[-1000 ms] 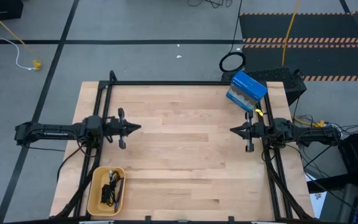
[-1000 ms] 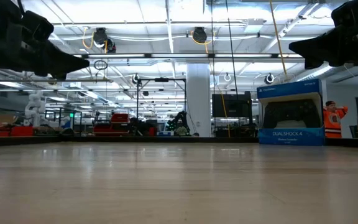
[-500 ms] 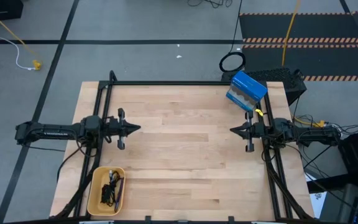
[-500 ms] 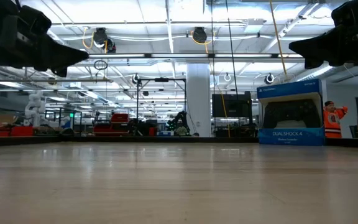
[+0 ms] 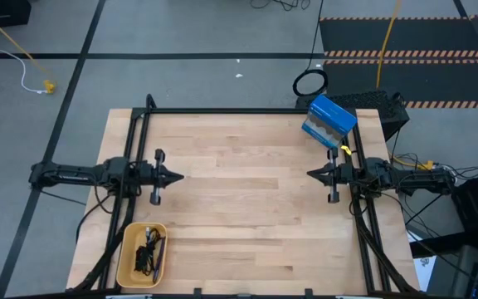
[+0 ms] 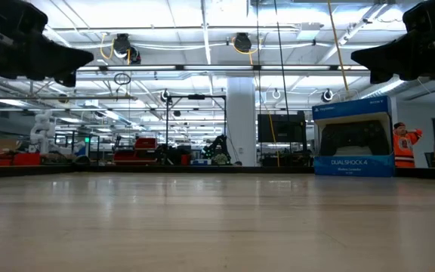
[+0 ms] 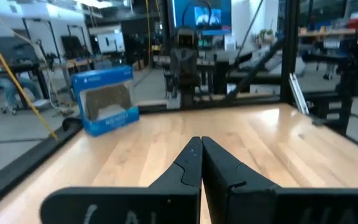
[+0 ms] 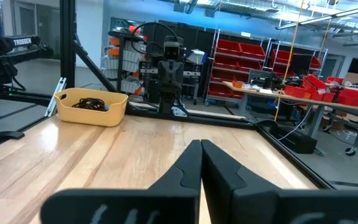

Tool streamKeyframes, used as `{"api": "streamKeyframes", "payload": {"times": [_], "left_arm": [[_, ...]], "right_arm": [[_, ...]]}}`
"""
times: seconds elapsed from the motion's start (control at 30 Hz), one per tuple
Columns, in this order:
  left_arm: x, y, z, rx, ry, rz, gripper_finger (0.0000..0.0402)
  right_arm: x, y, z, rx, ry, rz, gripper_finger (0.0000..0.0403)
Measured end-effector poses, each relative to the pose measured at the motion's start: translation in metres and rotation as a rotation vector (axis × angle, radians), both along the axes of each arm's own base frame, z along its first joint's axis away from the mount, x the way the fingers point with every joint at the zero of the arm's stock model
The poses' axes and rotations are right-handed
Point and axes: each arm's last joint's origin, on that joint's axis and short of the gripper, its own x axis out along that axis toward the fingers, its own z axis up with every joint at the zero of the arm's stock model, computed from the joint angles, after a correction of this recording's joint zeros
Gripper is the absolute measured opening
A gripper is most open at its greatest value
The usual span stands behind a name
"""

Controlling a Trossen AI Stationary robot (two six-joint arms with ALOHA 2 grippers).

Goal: Pick and place USB-C Cables
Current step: Return to Home Position

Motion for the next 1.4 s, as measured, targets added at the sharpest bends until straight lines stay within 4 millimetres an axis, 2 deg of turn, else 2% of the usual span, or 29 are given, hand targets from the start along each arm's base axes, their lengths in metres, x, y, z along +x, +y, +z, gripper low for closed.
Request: {"api": "streamKeyframes", "payload": {"times": [0.43,1.03,1.4], "left_arm": [[-0.004,0.000,-0.012,-0.003,0.122,-0.007,0.0003],[-0.010,0.000,-0.003,0.022,0.051,-0.007,0.0007],[-0.009,0.000,-0.005,0.064,0.024,-0.004,0.0003]], "right_arm": [[0.000,0.000,0.000,0.000,0.000,0.000,0.0000],[0.000,0.000,0.000,0.000,0.000,0.000,0.0000],[0.000,0.000,0.000,0.000,0.000,0.000,0.0000]]}}
